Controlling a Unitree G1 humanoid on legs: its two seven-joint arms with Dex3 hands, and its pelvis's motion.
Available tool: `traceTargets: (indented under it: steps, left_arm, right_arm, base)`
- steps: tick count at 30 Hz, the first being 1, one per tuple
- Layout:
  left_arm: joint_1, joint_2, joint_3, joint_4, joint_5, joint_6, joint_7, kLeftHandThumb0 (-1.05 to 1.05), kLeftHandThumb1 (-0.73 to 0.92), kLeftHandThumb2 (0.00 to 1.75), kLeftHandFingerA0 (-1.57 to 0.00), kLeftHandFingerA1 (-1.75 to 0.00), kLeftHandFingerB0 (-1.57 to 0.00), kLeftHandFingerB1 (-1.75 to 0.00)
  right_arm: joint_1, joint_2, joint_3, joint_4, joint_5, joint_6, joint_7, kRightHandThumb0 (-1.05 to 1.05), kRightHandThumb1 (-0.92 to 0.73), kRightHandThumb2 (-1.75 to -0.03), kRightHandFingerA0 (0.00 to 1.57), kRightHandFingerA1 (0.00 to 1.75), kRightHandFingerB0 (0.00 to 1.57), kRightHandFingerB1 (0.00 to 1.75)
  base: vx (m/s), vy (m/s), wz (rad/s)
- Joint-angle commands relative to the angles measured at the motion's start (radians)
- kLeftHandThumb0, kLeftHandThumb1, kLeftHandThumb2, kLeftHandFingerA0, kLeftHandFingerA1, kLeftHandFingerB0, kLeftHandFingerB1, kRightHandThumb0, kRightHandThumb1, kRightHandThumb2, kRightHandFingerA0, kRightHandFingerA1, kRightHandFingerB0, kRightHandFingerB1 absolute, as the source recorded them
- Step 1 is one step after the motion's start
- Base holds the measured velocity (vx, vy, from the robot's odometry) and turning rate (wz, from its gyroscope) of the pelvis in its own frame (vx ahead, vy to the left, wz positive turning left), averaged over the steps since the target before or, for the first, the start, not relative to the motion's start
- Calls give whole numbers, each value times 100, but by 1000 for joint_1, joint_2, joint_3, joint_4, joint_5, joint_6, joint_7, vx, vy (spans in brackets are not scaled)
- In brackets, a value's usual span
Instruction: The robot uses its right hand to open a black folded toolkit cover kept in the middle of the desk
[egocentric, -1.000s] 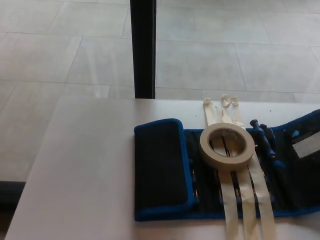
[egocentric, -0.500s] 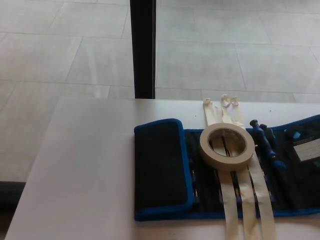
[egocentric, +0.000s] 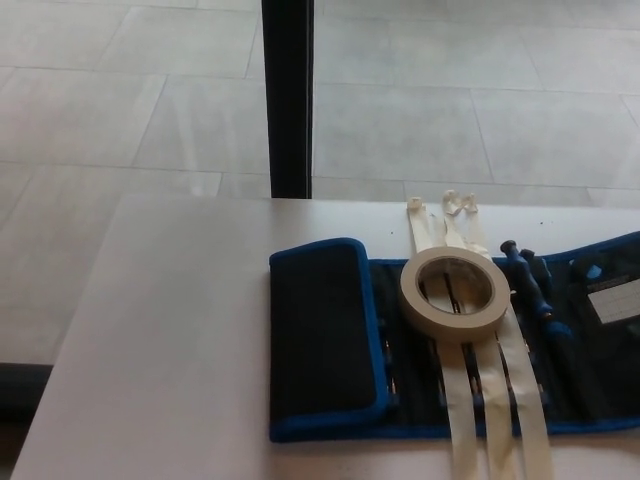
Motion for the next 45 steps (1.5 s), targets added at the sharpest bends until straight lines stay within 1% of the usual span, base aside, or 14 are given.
traceTargets:
  steps: [1, 5, 6, 8, 11, 12, 14, 18, 19, 20, 38, 41, 42, 45]
  left_arm:
    - [20, 46, 20, 12, -27, 53, 32, -100, 24, 142, -54, -116, -2, -88]
    - [20, 48, 12, 12, -16, 55, 35, -86, 25, 134, -64, -115, 0, -80]
    - [22, 49, 13, 12, -17, 47, 28, -94, 27, 139, -49, -110, 0, -84]
    - [15, 50, 14, 15, -16, 52, 38, -88, 27, 137, -60, -114, 0, -81]
    - [13, 47, 1, 10, -6, 48, 30, -99, 27, 142, -56, -115, -1, -86]
    - [15, 48, 1, 11, -6, 48, 29, -95, 20, 148, -58, -126, -40, -122]
    - [16, 50, 2, 14, -10, 48, 25, -78, 23, 130, -46, -101, -12, -83]
    - [22, 49, 12, 12, -22, 46, 22, -90, 25, 137, -49, -109, -4, -85]
    - [17, 49, 16, 11, -26, 58, 28, -84, 26, 136, -46, -106, -7, -85]
    - [14, 50, 16, 10, -26, 61, 29, -80, 29, 136, -46, -103, -9, -83]
    - [28, 52, 13, 7, -40, 54, 7, -64, 25, 126, -53, -102, 0, -74]
    - [27, 52, 4, 10, -34, 50, 9, -105, 32, 149, -68, -122, -25, -98]
    - [34, 51, -3, 8, -30, 45, 15, -64, 26, 126, -53, -101, 0, -74]
    - [46, 52, -3, 2, -36, 43, 19, -79, 25, 133, -63, -113, 0, -80]
  right_arm:
    - [101, -119, -76, 198, 163, 93, 206, -52, -66, -65, 90, 154, 72, 106]
    - [104, -48, -99, 227, 216, 29, 227, -52, -66, -59, 87, 168, 70, 113]
    - [90, 46, -118, 204, 262, -47, 254, -50, -65, -61, 63, 134, 54, 64]
    - [87, 128, -107, 174, 274, -93, 257, -51, -67, -59, 63, 70, 50, 45]
    - [97, 203, -97, 131, 281, -135, 237, -56, -53, -89, 64, 75, 36, 54]
    - [89, 244, -98, 149, 293, -178, 239, -51, -68, -60, 61, 78, 49, 45]
    - [73, 285, -110, 167, 318, -213, 219, -49, -69, -60, 63, 76, 50, 46]
    - [74, 331, -127, 165, 359, -227, 213, -47, -69, -60, 54, 67, 44, 44]
    - [88, 353, -130, 147, 373, -213, 216, -50, -53, -90, 57, 75, 37, 57]
    - [101, 356, -118, 150, 363, -210, 214, -46, -68, -60, 61, 80, 50, 50]
    - [191, 384, -15, 145, 446, -247, 256, -45, -66, -59, 58, 83, 56, 59]
    - [190, 383, -9, 151, 462, -256, 267, -46, -68, -60, 51, 73, 53, 59]
    - [202, 397, -2, 111, 464, -251, 268, -46, -68, -60, 52, 82, 52, 70]
    - [190, 387, 16, 127, 459, -249, 251, -46, -66, -60, 55, 82, 49, 51]
  base:
    - [0, 0, 0]
    - [0, 0, 0]
    - [0, 0, 0]
    - [0, 0, 0]
    - [0, 0, 0]
    - [0, 0, 0]
    - [0, 0, 0]
    - [0, 0, 6]
    - [0, 0, 10]
    - [0, 0, 10]
    - [0, 0, 0]
    - [0, 0, 0]
    - [0, 0, 0]
    - [0, 0, 0]
